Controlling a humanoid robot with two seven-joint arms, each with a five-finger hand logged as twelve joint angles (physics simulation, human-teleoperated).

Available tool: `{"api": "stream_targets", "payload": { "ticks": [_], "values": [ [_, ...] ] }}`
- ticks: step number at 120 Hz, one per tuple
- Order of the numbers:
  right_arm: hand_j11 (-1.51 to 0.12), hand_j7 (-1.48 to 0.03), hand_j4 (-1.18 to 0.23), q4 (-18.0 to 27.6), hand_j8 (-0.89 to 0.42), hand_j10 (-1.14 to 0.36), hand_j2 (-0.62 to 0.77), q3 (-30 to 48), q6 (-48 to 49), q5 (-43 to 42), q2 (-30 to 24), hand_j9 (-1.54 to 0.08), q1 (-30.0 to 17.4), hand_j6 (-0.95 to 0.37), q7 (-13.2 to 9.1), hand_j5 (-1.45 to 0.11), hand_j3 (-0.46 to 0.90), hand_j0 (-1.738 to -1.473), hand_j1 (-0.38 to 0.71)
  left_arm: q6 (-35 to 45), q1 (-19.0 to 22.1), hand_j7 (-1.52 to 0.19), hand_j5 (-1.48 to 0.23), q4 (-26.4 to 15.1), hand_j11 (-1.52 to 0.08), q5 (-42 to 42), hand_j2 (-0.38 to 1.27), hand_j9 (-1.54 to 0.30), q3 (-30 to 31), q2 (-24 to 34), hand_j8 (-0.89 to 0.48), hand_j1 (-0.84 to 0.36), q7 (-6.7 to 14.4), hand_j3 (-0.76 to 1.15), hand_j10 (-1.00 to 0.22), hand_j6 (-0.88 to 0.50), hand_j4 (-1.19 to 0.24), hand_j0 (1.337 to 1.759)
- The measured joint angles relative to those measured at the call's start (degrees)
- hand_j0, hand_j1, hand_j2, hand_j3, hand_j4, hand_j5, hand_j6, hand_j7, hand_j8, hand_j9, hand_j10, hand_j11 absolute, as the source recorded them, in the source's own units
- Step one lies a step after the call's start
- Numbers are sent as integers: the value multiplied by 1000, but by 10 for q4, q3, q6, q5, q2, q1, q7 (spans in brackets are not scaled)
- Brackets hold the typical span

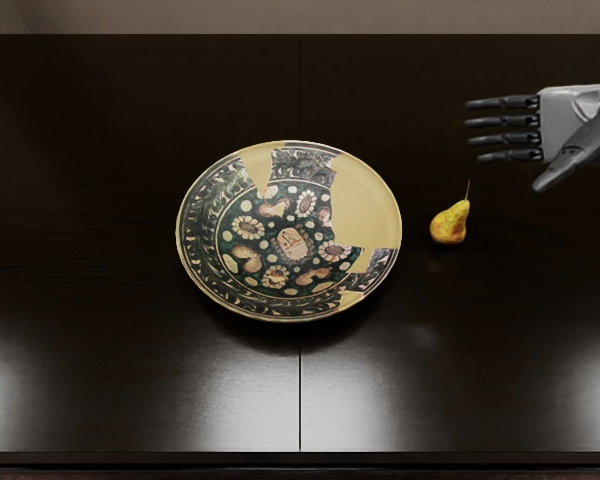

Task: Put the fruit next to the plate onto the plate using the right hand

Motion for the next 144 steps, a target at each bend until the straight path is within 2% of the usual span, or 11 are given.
{"api": "stream_targets", "payload": {
  "ticks": [35,54,72,108,124,144],
  "values": [
    [-43,-44,-32,-14,-32,-32,-7,0,0,-11,-8,-43,-3,-31,0,-43,0,-1658,-309,0,-11,0,0,0,0,0,0,0,2,0,0,349,0,0,0,0,0,1658],
    [-47,-47,-35,-39,-35,-35,-8,3,0,-122,6,-47,1,-34,0,-47,0,-1658,-306,0,-18,0,0,1,0,0,0,0,2,0,0,349,0,0,0,0,0,1658],
    [-48,-48,-37,-40,-37,-37,-8,4,0,-233,44,-48,5,-37,0,-48,0,-1658,-305,0,-18,0,0,0,0,0,0,0,2,0,0,349,0,0,0,0,0,1658],
    [-49,-49,-40,-41,-40,-40,-8,1,0,-329,65,-49,7,-41,0,-50,0,-1658,-304,0,-18,0,0,2,0,0,0,0,3,0,0,349,0,0,0,0,0,1658],
    [-48,-48,-40,-21,-40,-39,-8,-2,-4,-385,71,-48,6,-41,0,-48,0,-1658,-306,0,-18,0,0,2,0,0,0,0,4,0,0,349,0,0,0,0,0,1658],
    [-44,-44,-37,-13,-38,-37,-7,-3,-10,-414,76,-44,7,-39,0,-44,0,-1658,-309,0,-17,0,0,2,0,0,0,0,4,0,0,349,0,0,0,0,0,1658]
  ]
}}
